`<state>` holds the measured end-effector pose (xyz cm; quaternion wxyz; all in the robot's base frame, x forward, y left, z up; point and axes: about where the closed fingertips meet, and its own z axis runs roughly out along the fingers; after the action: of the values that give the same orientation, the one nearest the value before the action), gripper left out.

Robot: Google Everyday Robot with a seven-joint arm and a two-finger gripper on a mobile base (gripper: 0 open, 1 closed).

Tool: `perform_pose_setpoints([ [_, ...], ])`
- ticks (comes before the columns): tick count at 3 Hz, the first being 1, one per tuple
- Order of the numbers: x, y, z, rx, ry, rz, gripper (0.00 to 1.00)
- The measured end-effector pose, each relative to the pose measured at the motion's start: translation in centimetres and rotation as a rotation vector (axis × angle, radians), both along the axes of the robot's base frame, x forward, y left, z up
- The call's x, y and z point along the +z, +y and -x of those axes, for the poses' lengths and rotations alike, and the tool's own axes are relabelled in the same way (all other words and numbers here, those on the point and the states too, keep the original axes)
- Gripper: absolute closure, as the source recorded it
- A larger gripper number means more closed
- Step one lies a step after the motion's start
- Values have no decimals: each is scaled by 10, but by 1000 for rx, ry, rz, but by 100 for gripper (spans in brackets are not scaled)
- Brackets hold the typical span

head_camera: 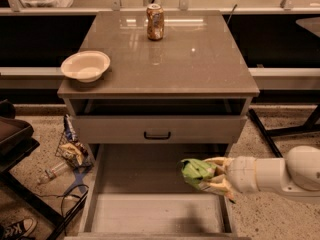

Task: Place green rice chip bag into middle drawer

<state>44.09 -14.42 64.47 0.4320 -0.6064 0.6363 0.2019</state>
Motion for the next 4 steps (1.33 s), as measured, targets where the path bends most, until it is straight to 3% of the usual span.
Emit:
perform_pose_setpoints([
  [2, -62, 55, -13, 41, 35, 5, 100],
  [4, -106, 107, -30, 126, -5, 186, 100],
])
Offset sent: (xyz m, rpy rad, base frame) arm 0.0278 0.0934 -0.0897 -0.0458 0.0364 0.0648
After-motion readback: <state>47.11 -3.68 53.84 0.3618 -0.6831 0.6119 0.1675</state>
